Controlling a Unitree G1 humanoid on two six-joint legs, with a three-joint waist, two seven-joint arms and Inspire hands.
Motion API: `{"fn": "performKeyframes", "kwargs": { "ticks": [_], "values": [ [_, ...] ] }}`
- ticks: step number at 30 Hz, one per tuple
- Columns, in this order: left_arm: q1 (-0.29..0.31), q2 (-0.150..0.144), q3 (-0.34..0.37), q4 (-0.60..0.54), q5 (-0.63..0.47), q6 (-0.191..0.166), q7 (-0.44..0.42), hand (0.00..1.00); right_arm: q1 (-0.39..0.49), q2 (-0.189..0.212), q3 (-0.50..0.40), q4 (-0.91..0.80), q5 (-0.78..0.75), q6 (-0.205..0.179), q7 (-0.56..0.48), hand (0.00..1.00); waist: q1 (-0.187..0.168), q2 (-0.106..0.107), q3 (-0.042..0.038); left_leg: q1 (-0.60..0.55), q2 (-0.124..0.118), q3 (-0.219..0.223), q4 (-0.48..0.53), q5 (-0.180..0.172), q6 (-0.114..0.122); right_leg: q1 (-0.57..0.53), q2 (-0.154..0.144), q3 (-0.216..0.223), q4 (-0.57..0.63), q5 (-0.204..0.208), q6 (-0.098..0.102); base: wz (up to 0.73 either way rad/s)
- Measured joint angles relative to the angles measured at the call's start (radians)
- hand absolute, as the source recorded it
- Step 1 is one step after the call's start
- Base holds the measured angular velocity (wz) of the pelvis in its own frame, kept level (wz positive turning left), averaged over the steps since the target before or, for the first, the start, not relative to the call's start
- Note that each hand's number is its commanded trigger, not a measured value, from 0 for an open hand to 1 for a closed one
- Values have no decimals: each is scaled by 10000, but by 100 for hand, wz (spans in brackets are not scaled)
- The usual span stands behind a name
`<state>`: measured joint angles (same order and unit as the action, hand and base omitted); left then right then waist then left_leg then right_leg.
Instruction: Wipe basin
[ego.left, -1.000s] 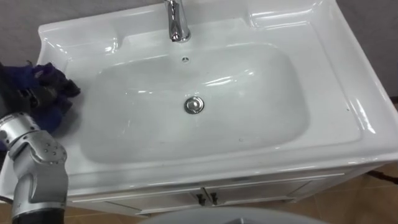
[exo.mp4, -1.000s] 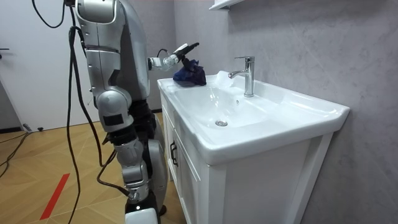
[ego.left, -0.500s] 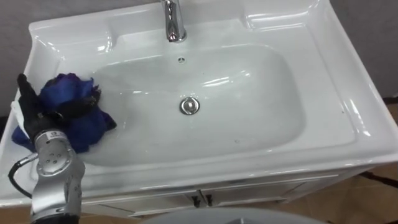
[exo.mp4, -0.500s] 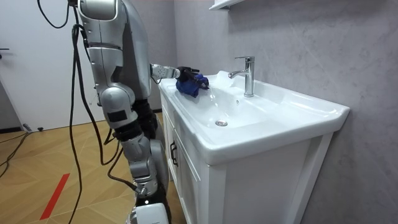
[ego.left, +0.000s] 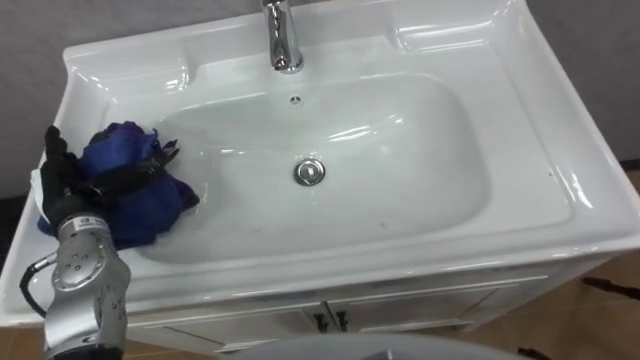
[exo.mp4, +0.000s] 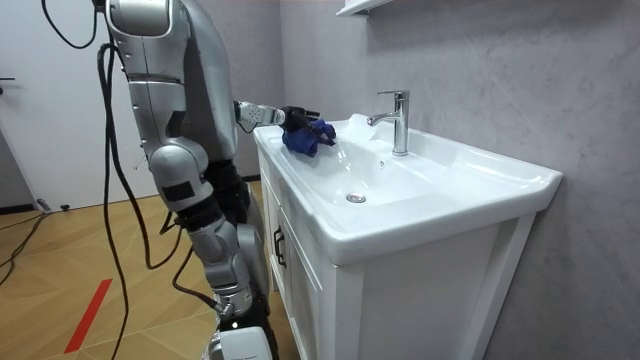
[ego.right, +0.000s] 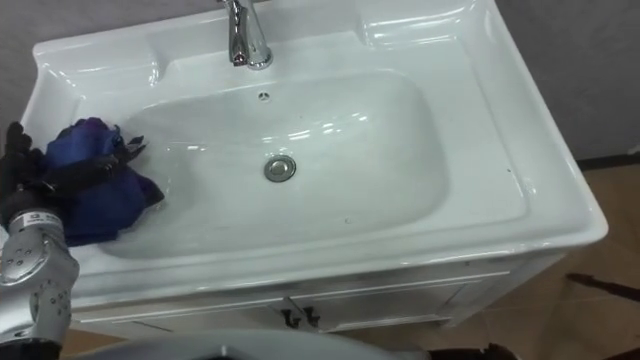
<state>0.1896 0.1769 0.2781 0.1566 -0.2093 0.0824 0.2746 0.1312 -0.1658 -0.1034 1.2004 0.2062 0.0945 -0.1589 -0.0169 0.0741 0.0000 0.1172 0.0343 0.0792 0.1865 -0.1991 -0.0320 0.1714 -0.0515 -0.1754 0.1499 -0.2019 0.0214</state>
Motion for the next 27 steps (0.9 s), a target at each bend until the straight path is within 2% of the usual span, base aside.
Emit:
{"fn": "performKeyframes", "kwargs": {
  "ticks": [5,7,8,10,13,16,18,27],
  "values": [
    [-85,2,57,-156,2563,51,285,0,118,46,4,5,2,-107,-41,0,15,-8,9,-13,-2,-11,4,0,-1,11,4,-51,-17,0,-1,0],
    [-327,14,174,-197,4291,57,685,0,86,52,-1,48,-13,-125,-45,0,3,-33,2,-36,-5,-9,-3,0,-1,26,3,-83,-101,4,-6,0],
    [-379,34,201,-221,4722,57,776,0,89,51,3,46,-53,-130,-45,0,5,-45,-2,-42,-5,-9,-5,0,-1,24,3,-85,-111,5,-8,0],
    [-451,259,221,-479,6384,102,1026,0,116,50,15,7,-145,-125,-21,0,43,-78,-5,-56,-12,-13,-11,-1,-2,12,5,-52,-146,5,-8,0],
    [-599,591,219,-711,7905,266,1115,0,125,39,32,7,-152,-102,35,0,36,-106,-5,-93,-23,-18,-16,-1,-2,-10,-4,-66,-165,5,-7,0],
    [-677,703,217,-797,8753,467,1141,0,135,25,47,7,-137,-104,100,0,34,-73,-25,-144,-26,-15,-51,-1,-2,-83,-4,-61,-160,6,-7,0],
    [-674,702,212,-811,8902,528,1162,0,168,22,47,21,-117,-107,99,0,22,-58,-31,-173,-25,-18,-53,0,-2,-116,-4,-63,-146,10,-7,0],
    [-672,700,200,-811,8864,607,1832,0,297,-27,47,173,-138,-111,86,0,-39,48,-12,-22,-20,23,-202,1,0,-84,-4,-29,-121,18,-3,-1]
  ]
}}
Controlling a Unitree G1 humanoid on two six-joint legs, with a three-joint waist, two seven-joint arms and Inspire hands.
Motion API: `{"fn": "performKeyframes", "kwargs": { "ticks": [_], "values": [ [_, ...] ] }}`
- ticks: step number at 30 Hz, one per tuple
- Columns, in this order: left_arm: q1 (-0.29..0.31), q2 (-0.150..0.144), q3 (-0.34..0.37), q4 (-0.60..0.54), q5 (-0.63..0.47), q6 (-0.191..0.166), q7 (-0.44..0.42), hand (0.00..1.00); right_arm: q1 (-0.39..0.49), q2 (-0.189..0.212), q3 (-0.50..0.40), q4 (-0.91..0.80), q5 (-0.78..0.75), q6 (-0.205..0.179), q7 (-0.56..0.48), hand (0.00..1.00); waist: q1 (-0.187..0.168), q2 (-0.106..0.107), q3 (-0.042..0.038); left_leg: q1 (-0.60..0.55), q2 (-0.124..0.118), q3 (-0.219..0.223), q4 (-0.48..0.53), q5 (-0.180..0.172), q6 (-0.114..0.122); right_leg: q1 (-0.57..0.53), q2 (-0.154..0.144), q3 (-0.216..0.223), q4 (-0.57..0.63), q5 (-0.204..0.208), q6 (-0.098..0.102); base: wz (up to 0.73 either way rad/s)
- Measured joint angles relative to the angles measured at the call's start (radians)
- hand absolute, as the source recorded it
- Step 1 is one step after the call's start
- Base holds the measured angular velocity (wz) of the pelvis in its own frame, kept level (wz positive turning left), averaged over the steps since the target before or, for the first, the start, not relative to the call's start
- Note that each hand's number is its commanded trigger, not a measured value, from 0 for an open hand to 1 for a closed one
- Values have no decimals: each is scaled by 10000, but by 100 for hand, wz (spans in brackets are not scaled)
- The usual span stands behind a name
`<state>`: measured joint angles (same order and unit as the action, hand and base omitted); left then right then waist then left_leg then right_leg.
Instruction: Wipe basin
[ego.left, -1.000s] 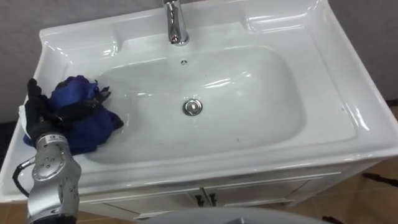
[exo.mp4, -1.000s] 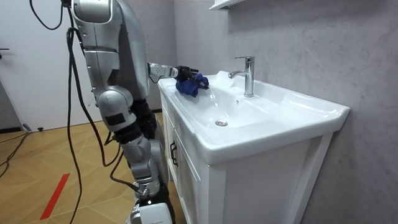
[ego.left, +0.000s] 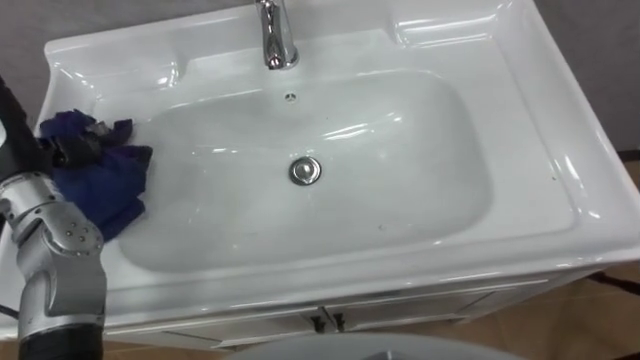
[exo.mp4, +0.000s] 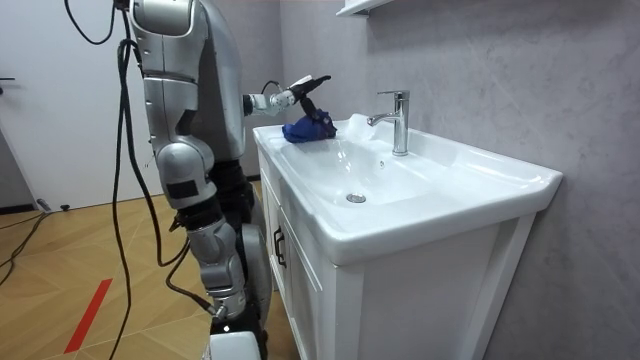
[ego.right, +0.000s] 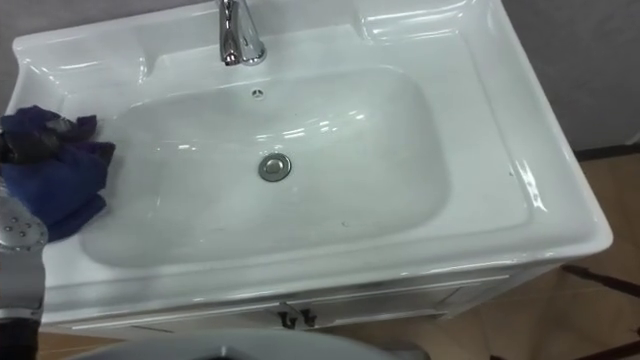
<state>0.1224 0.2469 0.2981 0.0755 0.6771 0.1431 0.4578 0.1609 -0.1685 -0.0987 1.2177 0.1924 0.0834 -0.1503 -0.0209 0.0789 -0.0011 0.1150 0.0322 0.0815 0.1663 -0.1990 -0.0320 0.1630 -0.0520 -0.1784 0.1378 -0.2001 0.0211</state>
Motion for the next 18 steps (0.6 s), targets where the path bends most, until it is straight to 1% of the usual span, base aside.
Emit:
{"fn": "performKeyframes", "kwargs": {
  "ticks": [4,6,9,12,15,18],
  "values": [
    [-2,-1,-8,0,-411,-15,143,0,-27,-27,-5,-1,-1,-14,6,0,-27,9,0,30,0,-10,12,1,1,48,1,-11,5,0,0,0],
    [-6,-3,-24,-19,-419,-49,197,0,-43,-40,0,-4,-2,-33,22,0,-36,9,3,39,3,-10,23,0,1,57,-1,-14,14,0,0,0],
    [-5,-3,-18,-236,-419,-269,350,0,-60,-39,-8,-6,-10,-114,113,0,-11,18,11,35,3,-26,39,0,1,81,-1,-37,7,-1,0,0],
    [-11,-3,51,-809,-600,-498,643,0,-55,-21,-4,-2,-2,-256,107,0,19,41,17,32,3,-33,49,0,1,93,-1,-45,-21,-1,1,0],
    [-42,-2,177,-1423,-777,-853,1010,0,-56,-23,-6,-1,-2,-334,103,0,29,41,27,33,1,-30,47,0,0,93,-2,-37,-42,-3,2,0],
    [-126,-2,245,-1544,-777,-1097,1218,0,-37,-23,-6,0,-12,-488,108,0,32,68,37,36,0,-18,46,0,0,93,1,-24,-56,-4,2,0]
  ]
}}
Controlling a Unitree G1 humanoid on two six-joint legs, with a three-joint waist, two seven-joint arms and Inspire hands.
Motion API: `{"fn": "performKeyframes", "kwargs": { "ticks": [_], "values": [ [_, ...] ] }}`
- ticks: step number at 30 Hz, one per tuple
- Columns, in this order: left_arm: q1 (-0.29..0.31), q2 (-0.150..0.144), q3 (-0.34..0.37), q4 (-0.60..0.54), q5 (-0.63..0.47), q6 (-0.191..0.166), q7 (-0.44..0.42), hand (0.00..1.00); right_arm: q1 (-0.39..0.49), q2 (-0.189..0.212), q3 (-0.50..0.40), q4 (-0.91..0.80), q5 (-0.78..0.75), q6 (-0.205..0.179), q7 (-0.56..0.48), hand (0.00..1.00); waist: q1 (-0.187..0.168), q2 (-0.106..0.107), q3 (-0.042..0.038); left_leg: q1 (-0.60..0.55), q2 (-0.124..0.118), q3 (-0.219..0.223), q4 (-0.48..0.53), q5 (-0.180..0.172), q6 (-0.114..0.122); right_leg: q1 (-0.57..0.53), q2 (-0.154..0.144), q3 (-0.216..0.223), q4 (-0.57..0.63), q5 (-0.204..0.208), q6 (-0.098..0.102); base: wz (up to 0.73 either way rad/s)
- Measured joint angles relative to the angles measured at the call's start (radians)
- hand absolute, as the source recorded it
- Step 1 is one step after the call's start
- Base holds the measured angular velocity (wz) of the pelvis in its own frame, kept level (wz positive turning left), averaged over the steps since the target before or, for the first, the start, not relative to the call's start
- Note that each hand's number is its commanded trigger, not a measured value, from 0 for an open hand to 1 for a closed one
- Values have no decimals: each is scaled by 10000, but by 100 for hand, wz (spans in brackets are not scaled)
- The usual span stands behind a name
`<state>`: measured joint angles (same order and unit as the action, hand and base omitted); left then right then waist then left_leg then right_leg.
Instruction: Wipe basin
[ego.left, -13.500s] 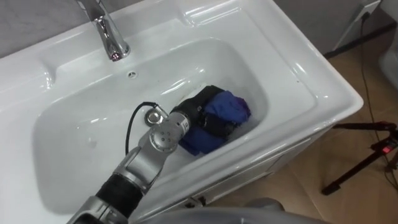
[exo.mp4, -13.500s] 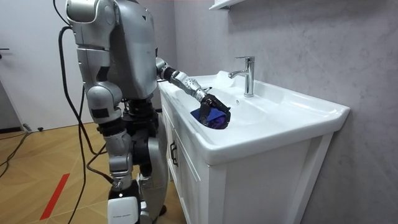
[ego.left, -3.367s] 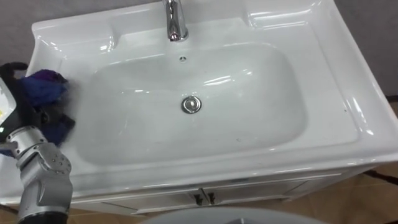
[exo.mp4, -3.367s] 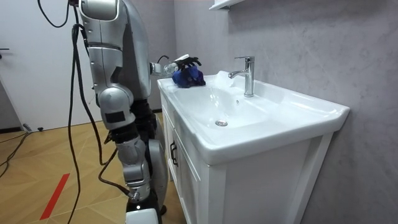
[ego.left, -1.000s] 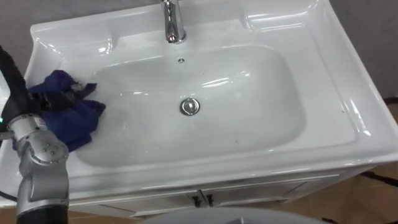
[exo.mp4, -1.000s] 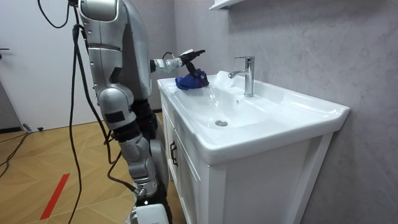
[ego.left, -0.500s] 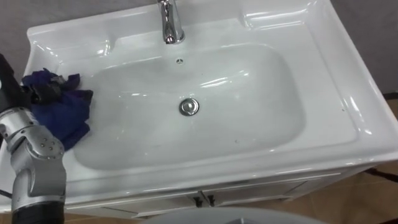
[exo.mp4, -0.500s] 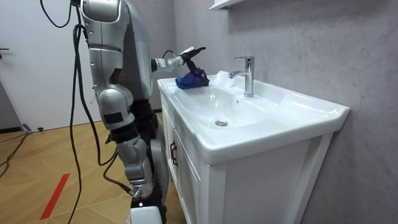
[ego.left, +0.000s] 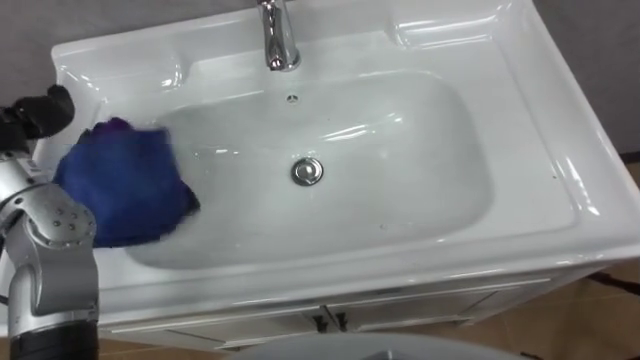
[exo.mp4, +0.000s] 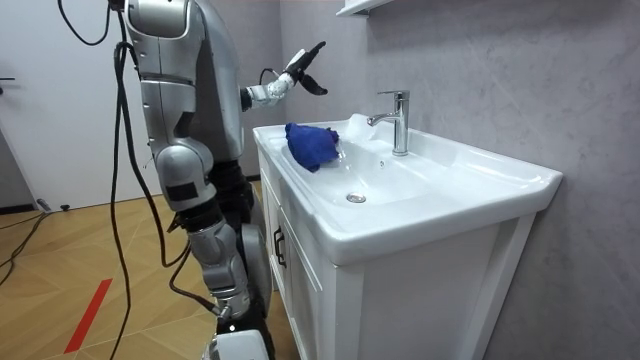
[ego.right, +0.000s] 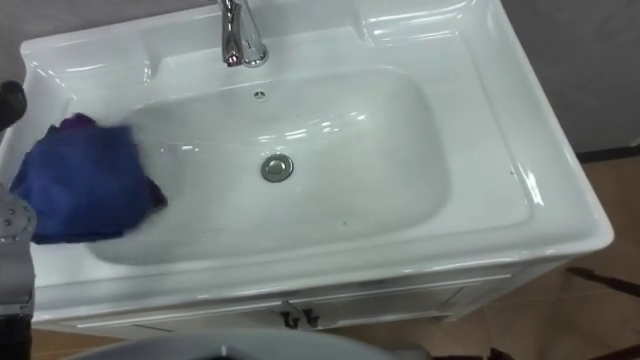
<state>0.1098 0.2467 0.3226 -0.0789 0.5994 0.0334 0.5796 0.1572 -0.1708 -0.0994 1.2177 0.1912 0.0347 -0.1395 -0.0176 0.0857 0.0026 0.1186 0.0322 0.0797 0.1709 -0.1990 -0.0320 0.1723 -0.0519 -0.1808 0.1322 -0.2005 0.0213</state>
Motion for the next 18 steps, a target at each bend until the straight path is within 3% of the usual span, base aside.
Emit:
{"fn": "performKeyframes", "kwargs": {
  "ticks": [6,14,18],
  "values": [
    [-180,0,259,-1,2,-213,23,0,-1,13,-3,8,-4,-157,130,0,-12,0,-17,-37,0,-4,-11,0,0,-46,2,1,-2,0,0,0],
    [-778,20,474,-180,50,-212,308,0,28,51,-5,48,8,-212,165,0,18,-20,-33,-34,0,0,-1,-1,-1,-35,2,-14,15,1,0,0],
    [-810,161,805,-618,144,-290,604,0,85,49,-94,62,-69,-218,86,0,14,32,-59,7,1,23,1,-1,-1,-23,1,29,26,1,0,-3]
  ]
}}
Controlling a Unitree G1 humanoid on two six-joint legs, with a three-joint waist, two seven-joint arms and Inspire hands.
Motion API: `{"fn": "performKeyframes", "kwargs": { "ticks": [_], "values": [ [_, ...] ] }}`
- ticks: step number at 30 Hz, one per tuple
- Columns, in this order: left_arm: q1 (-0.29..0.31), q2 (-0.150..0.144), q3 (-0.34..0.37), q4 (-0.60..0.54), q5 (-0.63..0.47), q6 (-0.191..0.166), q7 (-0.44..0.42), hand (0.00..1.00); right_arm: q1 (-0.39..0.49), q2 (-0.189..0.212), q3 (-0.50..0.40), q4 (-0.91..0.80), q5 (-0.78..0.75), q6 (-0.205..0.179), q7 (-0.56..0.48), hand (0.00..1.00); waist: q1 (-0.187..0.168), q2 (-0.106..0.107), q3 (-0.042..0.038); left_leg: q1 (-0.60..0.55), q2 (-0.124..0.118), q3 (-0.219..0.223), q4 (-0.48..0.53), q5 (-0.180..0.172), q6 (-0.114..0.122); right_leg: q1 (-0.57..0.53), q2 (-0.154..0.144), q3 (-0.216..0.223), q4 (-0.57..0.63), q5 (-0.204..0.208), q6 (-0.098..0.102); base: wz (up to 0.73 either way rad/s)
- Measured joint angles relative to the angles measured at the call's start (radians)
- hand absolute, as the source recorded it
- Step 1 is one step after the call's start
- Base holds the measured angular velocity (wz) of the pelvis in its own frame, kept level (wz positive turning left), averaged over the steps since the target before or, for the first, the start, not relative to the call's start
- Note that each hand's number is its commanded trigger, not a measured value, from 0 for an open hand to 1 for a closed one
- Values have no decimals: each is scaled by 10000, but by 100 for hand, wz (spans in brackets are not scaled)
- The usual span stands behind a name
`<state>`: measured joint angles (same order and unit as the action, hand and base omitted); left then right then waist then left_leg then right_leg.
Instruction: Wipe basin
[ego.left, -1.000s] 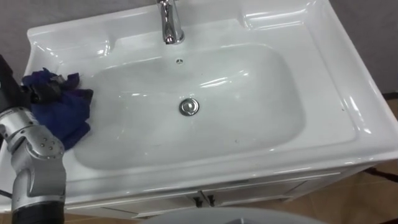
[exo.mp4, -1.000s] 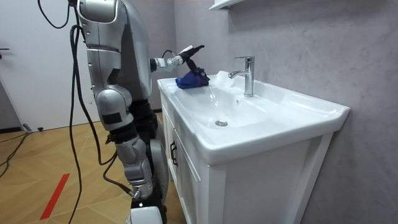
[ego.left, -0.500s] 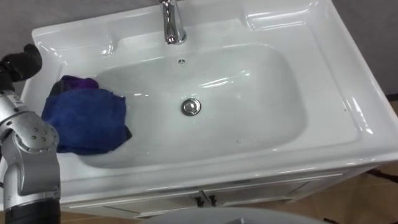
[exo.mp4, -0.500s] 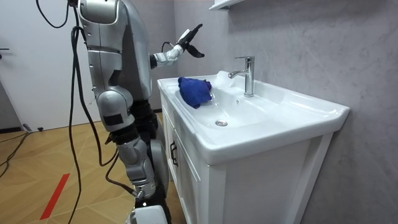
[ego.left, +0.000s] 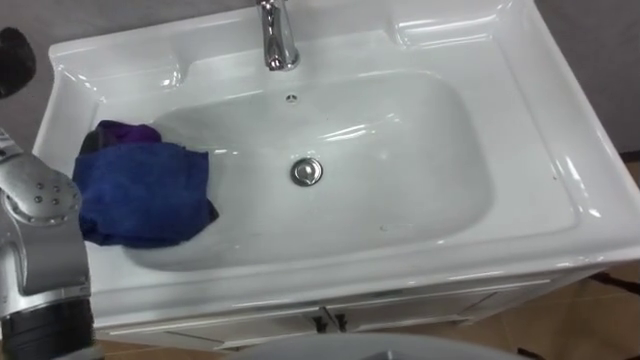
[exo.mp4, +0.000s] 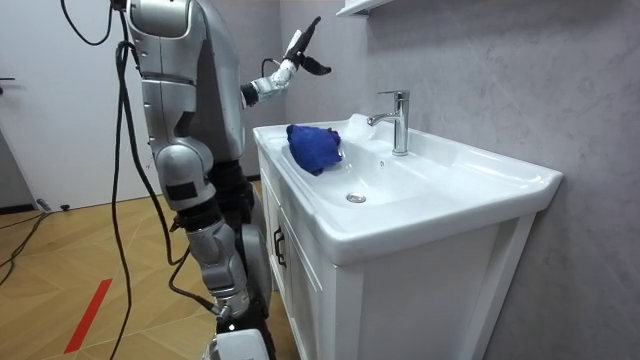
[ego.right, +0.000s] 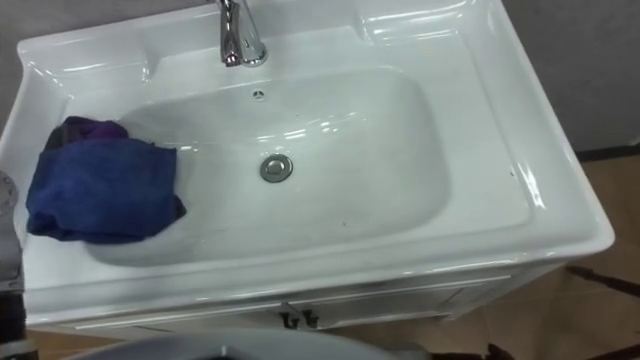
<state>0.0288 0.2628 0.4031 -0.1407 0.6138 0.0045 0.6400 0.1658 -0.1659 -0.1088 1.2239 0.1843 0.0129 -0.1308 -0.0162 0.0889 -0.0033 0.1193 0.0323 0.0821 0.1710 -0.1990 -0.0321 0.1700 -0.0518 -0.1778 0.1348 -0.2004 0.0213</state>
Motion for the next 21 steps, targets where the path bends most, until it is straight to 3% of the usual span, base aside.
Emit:
{"fn": "performKeyframes", "kwargs": {
  "ticks": [5,12,15,17,21],
  "values": [
    [81,277,643,22,1,-20,352,0,119,-54,-273,260,-432,14,17,0,57,91,17,93,-4,12,-48,0,0,53,-1,29,-7,-1,0,-1],
    [202,296,1656,149,-128,55,875,0,311,-151,-328,521,-823,132,-219,0,773,349,-2,115,-17,59,-52,0,1,63,-12,122,-5,-4,5,-1],
    [560,531,2272,811,-1078,77,988,0,357,-315,-323,456,-1332,337,-254,0,979,494,9,108,-53,-59,-58,0,1,123,-47,-16,-2,-30,29,7],
    [713,694,2583,1379,-1691,162,1014,0,331,-393,-311,448,-1496,448,-348,0,1165,610,-52,19,-77,-177,-30,1,3,45,-69,-98,2,-47,32,15],
    [1347,812,2961,2820,-2982,194,1359,0,361,-489,-312,-90,-1508,663,-335,0,1579,588,-62,-56,-177,-391,-34,29,44,59,-176,-393,62,-156,76,19]
  ]
}}
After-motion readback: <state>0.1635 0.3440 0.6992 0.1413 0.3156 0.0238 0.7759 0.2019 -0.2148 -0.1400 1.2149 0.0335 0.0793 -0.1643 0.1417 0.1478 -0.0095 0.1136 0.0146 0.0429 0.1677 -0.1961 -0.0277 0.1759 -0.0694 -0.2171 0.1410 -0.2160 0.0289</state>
